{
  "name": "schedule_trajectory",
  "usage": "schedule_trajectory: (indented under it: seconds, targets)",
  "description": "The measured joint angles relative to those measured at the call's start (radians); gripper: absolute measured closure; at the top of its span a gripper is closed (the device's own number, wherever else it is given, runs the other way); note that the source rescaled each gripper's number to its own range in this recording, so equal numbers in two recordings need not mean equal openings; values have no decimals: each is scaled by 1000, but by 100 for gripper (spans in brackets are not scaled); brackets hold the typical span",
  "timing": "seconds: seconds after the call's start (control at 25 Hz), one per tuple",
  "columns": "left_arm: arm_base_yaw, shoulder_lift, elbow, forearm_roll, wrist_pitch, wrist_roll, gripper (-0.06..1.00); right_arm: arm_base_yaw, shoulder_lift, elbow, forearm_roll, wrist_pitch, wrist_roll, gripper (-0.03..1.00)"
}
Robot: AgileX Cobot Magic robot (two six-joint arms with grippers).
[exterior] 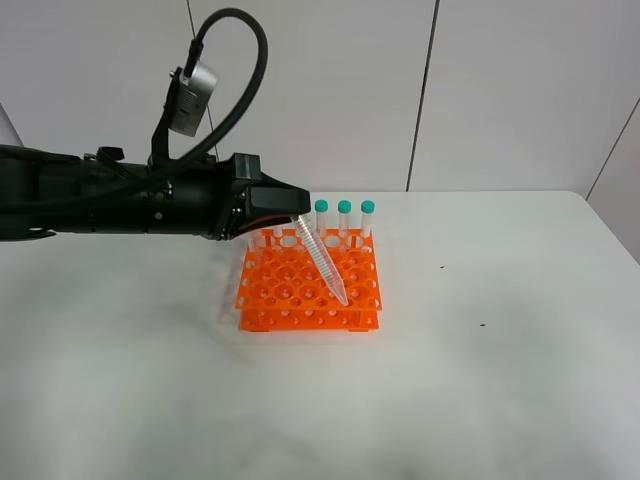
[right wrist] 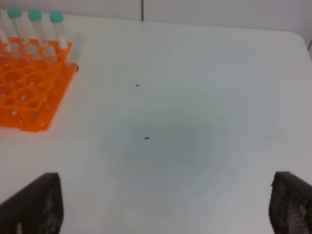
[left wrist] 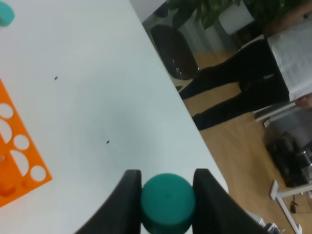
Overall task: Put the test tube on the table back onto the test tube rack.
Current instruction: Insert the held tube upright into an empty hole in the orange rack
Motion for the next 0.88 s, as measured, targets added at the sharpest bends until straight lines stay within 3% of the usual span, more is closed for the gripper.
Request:
schedule_trajectory:
  seconds: [0.32,0.76,0.88]
  targets:
    - [0,-249,0,184,-77,-153,93,0,0,0,0,0,0,-2]
    - [0,-421,0,619,-424,-176,93,0,0,0,0,0,0,-2]
    - [0,-421,0,756,-512,-251,93,0,0,0,0,0,0,-2]
